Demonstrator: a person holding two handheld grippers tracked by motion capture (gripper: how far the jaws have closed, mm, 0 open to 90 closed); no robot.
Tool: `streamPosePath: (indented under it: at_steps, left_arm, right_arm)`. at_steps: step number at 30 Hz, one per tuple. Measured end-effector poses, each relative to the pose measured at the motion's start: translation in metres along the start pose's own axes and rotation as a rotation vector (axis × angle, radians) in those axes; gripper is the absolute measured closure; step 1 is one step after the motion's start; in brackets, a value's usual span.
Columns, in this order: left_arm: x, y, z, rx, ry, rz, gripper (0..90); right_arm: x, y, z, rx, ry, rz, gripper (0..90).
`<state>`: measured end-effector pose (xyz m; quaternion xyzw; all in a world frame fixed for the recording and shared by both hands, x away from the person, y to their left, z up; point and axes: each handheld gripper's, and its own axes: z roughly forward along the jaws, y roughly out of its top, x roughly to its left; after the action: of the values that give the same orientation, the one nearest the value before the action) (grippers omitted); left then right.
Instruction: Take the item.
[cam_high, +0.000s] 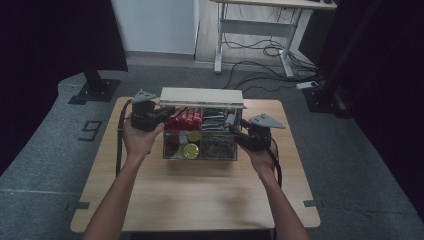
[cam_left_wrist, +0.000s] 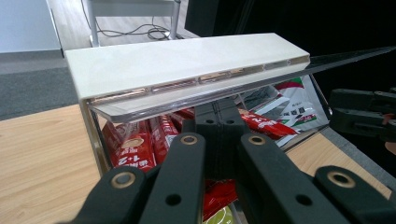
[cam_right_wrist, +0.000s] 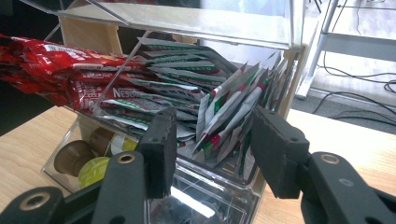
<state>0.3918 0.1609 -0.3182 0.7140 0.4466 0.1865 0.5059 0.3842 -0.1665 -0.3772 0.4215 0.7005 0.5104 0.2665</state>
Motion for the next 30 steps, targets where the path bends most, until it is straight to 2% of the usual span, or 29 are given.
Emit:
streamPosePath:
  at_steps: [13, 30]
  left_arm:
    - [0.000, 0.000, 0.000, 0.001, 0.000, 0.002, 90.0]
    - [-0.001, 0.002, 0.001, 0.000, -0.003, 0.002, 90.0]
  right_arm:
    - [0.002, 0.002, 0.011, 0.009, -0.006, -0.004, 51.6]
    - [0.003, 0.007, 0.026, 0.033, -0.054, -0.017, 60.5]
